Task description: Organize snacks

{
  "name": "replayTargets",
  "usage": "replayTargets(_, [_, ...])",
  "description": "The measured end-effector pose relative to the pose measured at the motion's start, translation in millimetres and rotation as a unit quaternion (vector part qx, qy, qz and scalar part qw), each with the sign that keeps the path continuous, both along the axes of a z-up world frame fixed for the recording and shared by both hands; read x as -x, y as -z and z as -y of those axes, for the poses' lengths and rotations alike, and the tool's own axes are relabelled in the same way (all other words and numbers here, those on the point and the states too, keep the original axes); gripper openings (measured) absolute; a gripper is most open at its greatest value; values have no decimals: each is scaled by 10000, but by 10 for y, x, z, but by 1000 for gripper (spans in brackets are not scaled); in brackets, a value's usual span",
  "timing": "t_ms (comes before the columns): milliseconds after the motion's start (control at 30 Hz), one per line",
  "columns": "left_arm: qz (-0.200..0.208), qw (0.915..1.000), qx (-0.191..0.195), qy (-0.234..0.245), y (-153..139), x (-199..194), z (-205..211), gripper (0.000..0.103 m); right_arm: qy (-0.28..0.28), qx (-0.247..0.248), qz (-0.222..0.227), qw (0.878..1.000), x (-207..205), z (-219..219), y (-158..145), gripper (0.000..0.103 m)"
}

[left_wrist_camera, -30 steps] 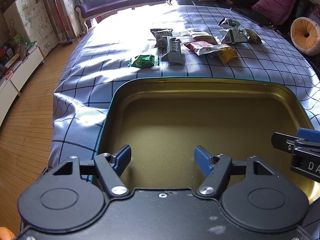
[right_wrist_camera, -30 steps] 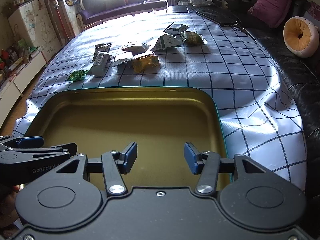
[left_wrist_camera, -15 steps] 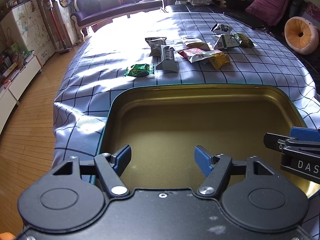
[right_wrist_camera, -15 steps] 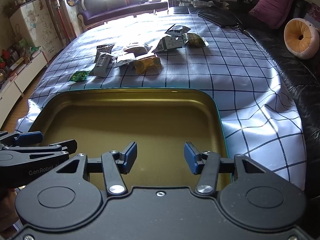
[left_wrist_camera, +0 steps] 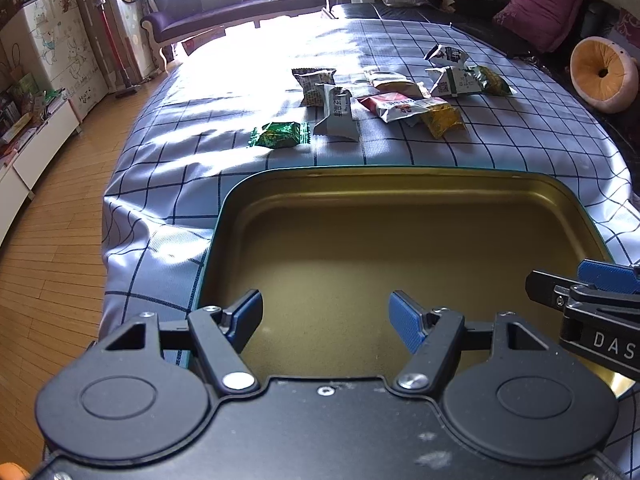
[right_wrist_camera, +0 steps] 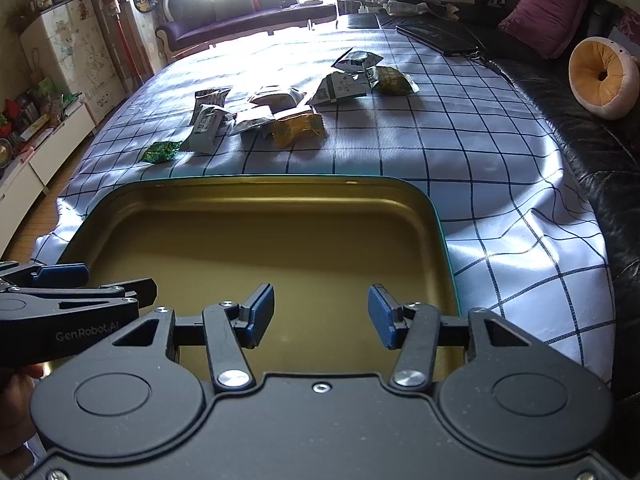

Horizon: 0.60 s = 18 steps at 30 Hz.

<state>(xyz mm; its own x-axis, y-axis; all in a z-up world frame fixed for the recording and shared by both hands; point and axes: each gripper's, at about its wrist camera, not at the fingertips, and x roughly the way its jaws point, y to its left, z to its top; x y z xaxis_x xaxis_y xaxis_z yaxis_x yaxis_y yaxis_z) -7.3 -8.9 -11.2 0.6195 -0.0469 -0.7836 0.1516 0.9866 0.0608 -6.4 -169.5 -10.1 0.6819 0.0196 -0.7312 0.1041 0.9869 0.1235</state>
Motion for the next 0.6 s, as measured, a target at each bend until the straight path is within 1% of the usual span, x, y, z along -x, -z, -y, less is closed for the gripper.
replayTargets(200, [196,9996,197,37,-73,56,-15,73,0,17,33,10000,6,-4,-8,58])
replayTargets(367, [430,9989,82,196,-105,127,49,74,-92,-12,111,9999,24,-14,-26,57])
replayTargets(600, [300,9989,297,205,-94,52,-4,73,19,-112,248,9996,18,30,-43,57])
